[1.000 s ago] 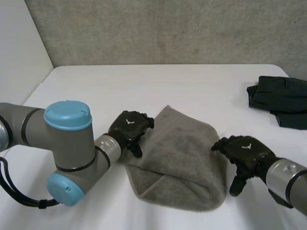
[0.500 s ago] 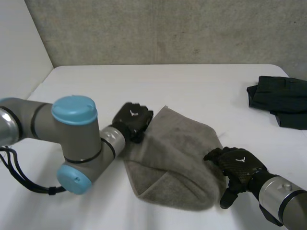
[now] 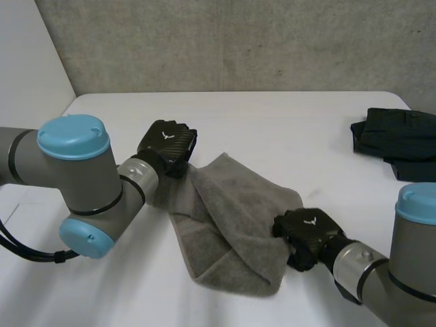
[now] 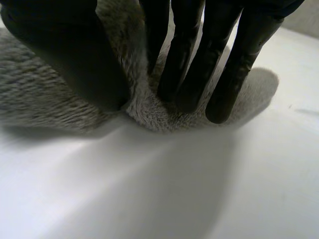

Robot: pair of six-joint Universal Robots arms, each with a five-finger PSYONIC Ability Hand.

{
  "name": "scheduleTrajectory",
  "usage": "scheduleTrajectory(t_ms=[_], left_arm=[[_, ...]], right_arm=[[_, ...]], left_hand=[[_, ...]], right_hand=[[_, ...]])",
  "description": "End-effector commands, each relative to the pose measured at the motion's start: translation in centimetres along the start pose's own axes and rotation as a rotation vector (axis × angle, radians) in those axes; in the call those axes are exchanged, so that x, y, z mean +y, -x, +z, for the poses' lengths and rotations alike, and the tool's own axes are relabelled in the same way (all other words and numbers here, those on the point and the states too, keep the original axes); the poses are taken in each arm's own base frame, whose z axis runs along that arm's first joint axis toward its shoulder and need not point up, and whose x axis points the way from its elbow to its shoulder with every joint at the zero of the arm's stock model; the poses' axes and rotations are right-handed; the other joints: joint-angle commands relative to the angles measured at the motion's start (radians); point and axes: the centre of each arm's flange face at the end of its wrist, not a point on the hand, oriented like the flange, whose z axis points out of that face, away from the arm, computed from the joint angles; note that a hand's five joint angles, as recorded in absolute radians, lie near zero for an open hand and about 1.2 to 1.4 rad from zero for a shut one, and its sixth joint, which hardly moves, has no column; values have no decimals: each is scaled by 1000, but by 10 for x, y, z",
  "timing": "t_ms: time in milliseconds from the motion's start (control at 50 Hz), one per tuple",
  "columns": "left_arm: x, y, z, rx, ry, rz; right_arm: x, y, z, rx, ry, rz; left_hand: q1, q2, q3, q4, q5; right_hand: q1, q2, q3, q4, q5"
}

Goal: Fold the laundry.

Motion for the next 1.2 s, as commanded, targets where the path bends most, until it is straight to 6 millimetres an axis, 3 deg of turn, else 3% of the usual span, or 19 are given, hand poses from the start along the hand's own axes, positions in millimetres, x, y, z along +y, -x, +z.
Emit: scheduleTrajectory(t_ms=[20,80,160,260,380,440,460,580,680,720,740,760,780,920,1000,1080,1120,1160,1200], left_arm=[[-26,5,-18,-2,-15,-41],[-42,10,-27,-9,-40,-64],[-74,18,-47,-21,-96,-112],[-105,24,-72,-30,-171,-171],[-106,27,-83,-43,-175,-188],[-100,30,-84,-57,-160,-189],[-98,33,-83,-64,-155,-190],[-83,53,-79,-125,-119,-197],[-71,65,-75,-164,-94,-199],[-64,67,-73,-170,-80,-199],[-61,66,-72,-169,-75,-199],[-58,66,-70,-166,-68,-200],[-54,65,-69,-164,-60,-202],[-11,58,-41,-145,34,-214],[3,59,-28,-146,45,-194],[13,71,-18,-176,41,-159],[16,76,-17,-187,39,-149],[20,78,-17,-192,43,-135],[22,76,-18,-187,50,-130]], right_arm=[[-52,-18,-1,64,-170,-78],[-100,-26,-28,98,-260,-149],[-140,-56,-51,186,-267,-245],[-181,-71,-66,196,-312,-358],[-208,-88,-32,172,-326,-370],[-217,-78,-20,133,-344,-382],[-220,-65,-8,94,-362,-396],[-209,-24,48,-35,-367,-434],[-171,13,93,-150,-296,-436],[-160,24,101,-177,-276,-437],[-157,27,104,-181,-267,-435],[-152,30,107,-173,-251,-430],[-152,28,107,-155,-244,-425],[-170,7,87,9,-228,-328],[-169,-31,71,85,-183,-200],[-158,-53,45,116,-122,-134],[-145,-57,32,129,-82,-114],[-133,-61,27,130,-49,-99],[-111,-71,25,136,-5,-81]], left_hand=[[255,200,206,198,248],[255,200,206,198,248],[255,200,206,198,248],[255,200,206,198,248],[255,200,206,198,248],[255,200,206,198,248],[255,200,206,198,248],[255,200,206,198,248],[255,200,206,198,248],[255,200,206,198,248],[255,200,206,198,248],[255,200,206,198,248],[255,200,206,198,248],[255,200,206,198,248],[255,200,206,198,248],[255,200,206,198,248],[46,-9,-4,-11,39],[-478,-533,-527,-535,-485],[-610,-665,-660,-667,-617]], right_hand=[[487,244,259,255,283],[487,244,259,255,283],[487,244,259,255,283],[487,244,259,255,283],[487,244,259,255,283],[487,244,259,255,283],[487,244,259,255,283],[487,244,259,255,283],[487,244,259,255,283],[487,244,259,255,283],[238,-5,10,6,34],[-494,-737,-722,-726,-698],[-735,-978,-963,-966,-939],[-735,-978,-963,-966,-939],[-735,-978,-963,-966,-939],[-735,-978,-963,-966,-939],[-735,-978,-963,-966,-939],[-735,-978,-963,-966,-939],[-735,-978,-963,-966,-939]])
